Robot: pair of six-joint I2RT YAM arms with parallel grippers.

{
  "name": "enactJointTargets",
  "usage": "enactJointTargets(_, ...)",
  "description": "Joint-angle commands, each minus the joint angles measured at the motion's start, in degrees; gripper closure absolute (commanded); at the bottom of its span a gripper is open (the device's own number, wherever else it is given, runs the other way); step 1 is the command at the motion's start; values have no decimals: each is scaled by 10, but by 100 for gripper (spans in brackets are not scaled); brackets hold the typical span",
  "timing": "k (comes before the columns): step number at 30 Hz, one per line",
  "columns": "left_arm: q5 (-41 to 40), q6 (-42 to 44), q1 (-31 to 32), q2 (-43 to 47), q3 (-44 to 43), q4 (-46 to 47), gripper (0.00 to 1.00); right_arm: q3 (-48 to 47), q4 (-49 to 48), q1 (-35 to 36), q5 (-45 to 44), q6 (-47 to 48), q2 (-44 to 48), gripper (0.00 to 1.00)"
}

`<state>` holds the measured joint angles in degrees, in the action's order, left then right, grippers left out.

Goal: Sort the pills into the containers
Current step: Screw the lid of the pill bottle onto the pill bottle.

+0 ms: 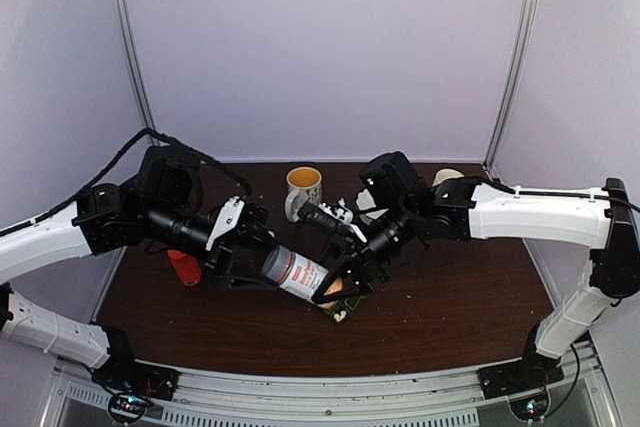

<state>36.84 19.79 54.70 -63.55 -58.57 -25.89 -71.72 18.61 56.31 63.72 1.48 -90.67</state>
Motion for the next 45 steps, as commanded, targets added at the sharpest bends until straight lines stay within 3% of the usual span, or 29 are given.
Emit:
enactJointTargets(1,-40,249,24,-22,-18,-69,99,-27,-32,-1,116,-34,3,100)
enactJointTargets(5,-46,316,28,-39,-44,-121,98,-44,35,0,115,28,-4,100)
enactJointTargets(13,-171,423,72,-17,-19,-84,89,-61,105,0,144,91,-19,100)
enactJointTargets(14,-186,430,76,-13,-13,-72,82,-65,117,-1,138,102,-20,100)
enactJointTargets(16,-205,412,77,-1,4,-31,53,-77,150,-3,116,125,-24,100)
enactJointTargets(17,-207,385,77,7,14,-8,40,-82,167,-5,105,135,-25,100)
enactJointTargets(18,-208,362,77,19,25,19,32,-86,179,-6,91,140,-24,100)
enactJointTargets(22,-202,255,73,66,79,76,16,-86,214,-12,34,161,-10,100)
enactJointTargets(24,-199,200,71,93,106,97,3,-78,211,-15,6,160,0,100)
enactJointTargets(27,-220,75,70,132,142,149,2,-61,182,-16,-62,141,23,100)
enactJointTargets(29,-283,-72,69,152,152,186,2,-38,146,-14,-129,121,50,100)
enactJointTargets(32,-356,-288,64,155,122,170,2,10,75,-4,-274,112,101,100)
enactJointTargets(37,-250,-462,32,88,54,121,2,70,13,13,-432,132,165,100)
enactJointTargets(38,-114,-561,-14,22,16,118,3,90,-7,33,-509,164,192,100)
enactJointTargets(39,-84,-586,-24,9,14,134,3,96,-12,37,-521,172,200,100)
enactJointTargets(45,-26,-677,-32,-22,1,203,3,130,-46,59,-569,210,235,100)
